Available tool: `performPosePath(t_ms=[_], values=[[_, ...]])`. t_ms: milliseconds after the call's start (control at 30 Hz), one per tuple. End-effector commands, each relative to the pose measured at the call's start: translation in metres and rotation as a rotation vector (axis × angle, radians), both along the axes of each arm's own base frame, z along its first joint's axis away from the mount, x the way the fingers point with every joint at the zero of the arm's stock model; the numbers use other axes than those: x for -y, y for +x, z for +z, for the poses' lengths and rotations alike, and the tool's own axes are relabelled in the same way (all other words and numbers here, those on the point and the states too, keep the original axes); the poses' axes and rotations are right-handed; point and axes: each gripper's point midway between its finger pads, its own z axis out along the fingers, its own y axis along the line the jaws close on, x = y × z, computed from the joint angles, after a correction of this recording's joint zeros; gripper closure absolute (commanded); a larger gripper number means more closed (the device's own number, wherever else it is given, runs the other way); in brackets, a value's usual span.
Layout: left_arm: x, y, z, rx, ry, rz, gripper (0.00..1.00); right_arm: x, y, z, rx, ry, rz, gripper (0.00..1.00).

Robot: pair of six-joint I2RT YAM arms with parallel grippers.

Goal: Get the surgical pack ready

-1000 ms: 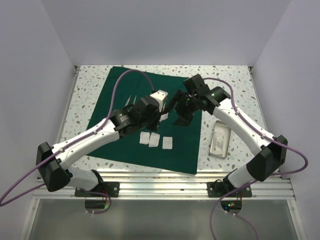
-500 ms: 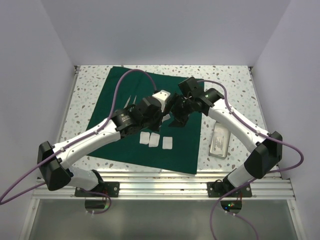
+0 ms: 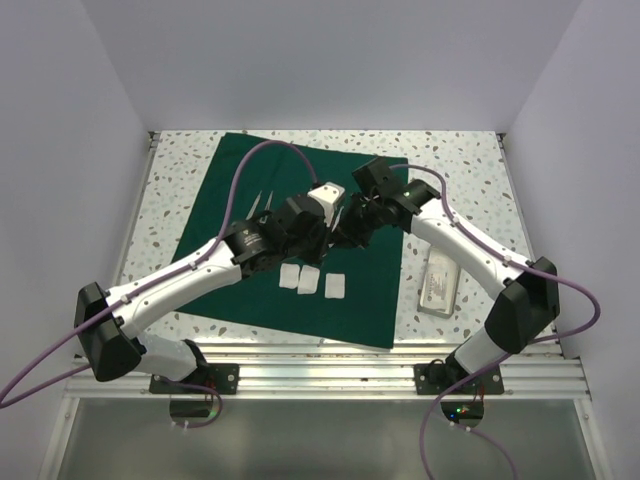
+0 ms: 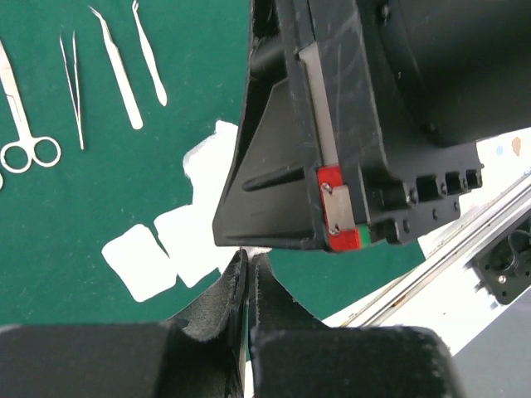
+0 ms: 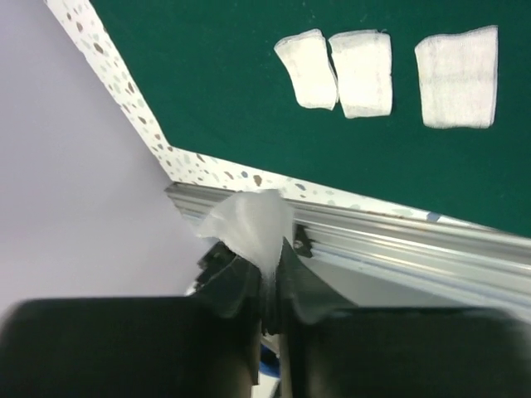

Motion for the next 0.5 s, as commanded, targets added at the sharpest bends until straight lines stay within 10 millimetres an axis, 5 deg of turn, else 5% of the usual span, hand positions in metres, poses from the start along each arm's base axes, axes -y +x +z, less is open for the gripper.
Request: performPosePath(t_ms=[0,67,100,200,400,467], values=[[0.01,-0.002,0.021,0.064,-0.079,-0.052,1.0,-0.008,0.002,0.003,0.023,0.042,0.001,0.98],[0.006,-0.003,0.021,0.063,-0.078,-0.044,0.98,-0.008,0.0,0.001,0.018,0.054,0.004,1.0],[0.005,-0.004,0.021,0.063,-0.078,-0.042,0.77,-0.009,-0.002,0.002,0.017,0.066,0.016,1.0],[-0.007,-0.005,0.024,0.084,-0.095,-0.008,0.48,0.001,-0.008,-0.006,0.034,0.039,0.025,1.0],[-0.06,0.001,0.025,0.071,-0.14,0.086,0.38,0.049,-0.02,-0.037,0.022,0.021,-0.001,1.0],[-0.078,0.004,0.019,0.047,-0.156,0.104,0.37,0.074,-0.012,-0.029,0.087,0.069,-0.028,1.0]])
